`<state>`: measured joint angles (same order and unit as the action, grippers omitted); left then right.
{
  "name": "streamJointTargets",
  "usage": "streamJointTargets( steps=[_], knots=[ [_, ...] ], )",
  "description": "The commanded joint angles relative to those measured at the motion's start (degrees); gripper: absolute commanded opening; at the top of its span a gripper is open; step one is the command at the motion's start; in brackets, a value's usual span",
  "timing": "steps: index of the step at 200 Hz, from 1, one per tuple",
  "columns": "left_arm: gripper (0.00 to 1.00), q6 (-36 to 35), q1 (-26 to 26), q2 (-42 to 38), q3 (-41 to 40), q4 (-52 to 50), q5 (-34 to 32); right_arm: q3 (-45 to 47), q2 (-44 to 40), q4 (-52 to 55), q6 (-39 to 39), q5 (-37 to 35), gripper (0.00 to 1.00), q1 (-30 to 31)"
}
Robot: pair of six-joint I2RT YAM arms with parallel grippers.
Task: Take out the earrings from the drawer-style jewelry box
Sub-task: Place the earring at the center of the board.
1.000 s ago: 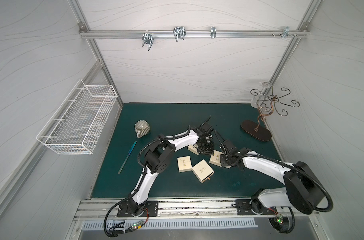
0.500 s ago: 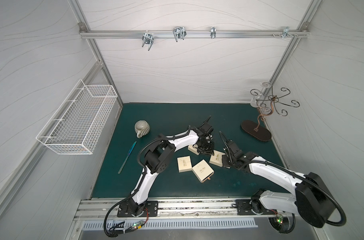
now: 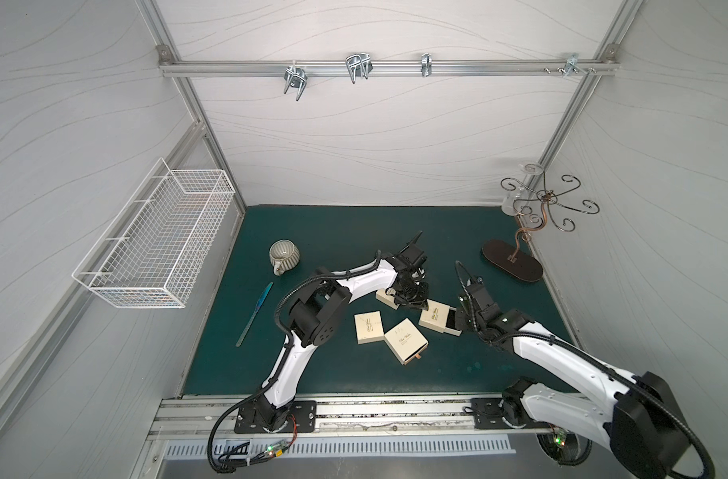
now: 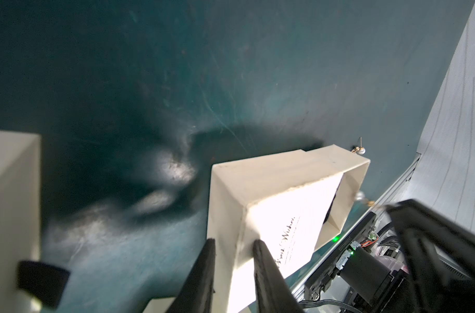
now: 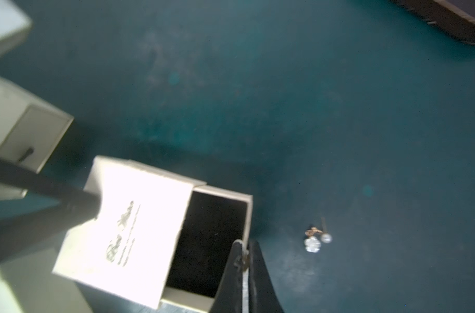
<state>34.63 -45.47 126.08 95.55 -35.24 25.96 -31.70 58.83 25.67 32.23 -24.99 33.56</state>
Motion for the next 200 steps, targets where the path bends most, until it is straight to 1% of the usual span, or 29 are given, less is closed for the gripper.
streamJointTargets(
  steps=[1, 18, 42, 63, 76, 103, 128, 145, 163, 200],
  knots=[
    [0.27, -0.44, 0.19, 5.35, -1.77, -4.31, -7.15, 1.27, -2.75, 3.0, 3.72, -3.16, 0.05, -2.31],
    [0.27, -0.44, 0.21, 5.37, -1.76, -4.38, -7.08, 1.91, -3.06, 3.07, 4.66, -2.19, 0.06, -4.67],
    [0.27, -0.53, 0.2, 5.15, -1.86, -4.31, -7.08, 2.19, -1.35, 2.72, 4.96, 2.07, 0.06, -9.04],
    [0.27, -0.6, 0.17, 4.97, -2.11, -3.97, -7.08, 1.91, 0.08, 2.34, 4.78, 3.9, 0.07, -10.88],
    [0.27, -0.7, 0.21, 4.79, -2.07, -3.76, -7.06, 1.58, 0.92, 2.4, 4.86, 4.16, 0.09, -11.09],
    [0.27, -0.75, 0.12, 4.77, -2.11, -3.58, -6.79, 1.21, 2.78, 1.67, 3.96, 5.99, 0.17, -11.32],
    [0.27, -0.77, 0.08, 4.71, -2.24, -3.28, -6.54, 0.38, 4.99, 1.47, 2.93, 7.46, 0.22, -11.32],
    [0.27, -0.86, 0.03, 4.4, -2.47, -2.87, -6.24, 0.08, 5.42, 1.48, 2.59, 7.85, 0.28, -11.28],
    [0.27, -0.92, -0.08, 4.01, -2.82, -2.44, -6.16, 0.41, 4.82, 0.89, 2.13, 8.38, 0.3, -10.85],
    [0.27, -1.06, -0.28, 3.74, -2.93, -1.95, -5.8, -0.04, 5.38, 0.51, 0.7, 8.11, 0.33, -7.71]
  ],
)
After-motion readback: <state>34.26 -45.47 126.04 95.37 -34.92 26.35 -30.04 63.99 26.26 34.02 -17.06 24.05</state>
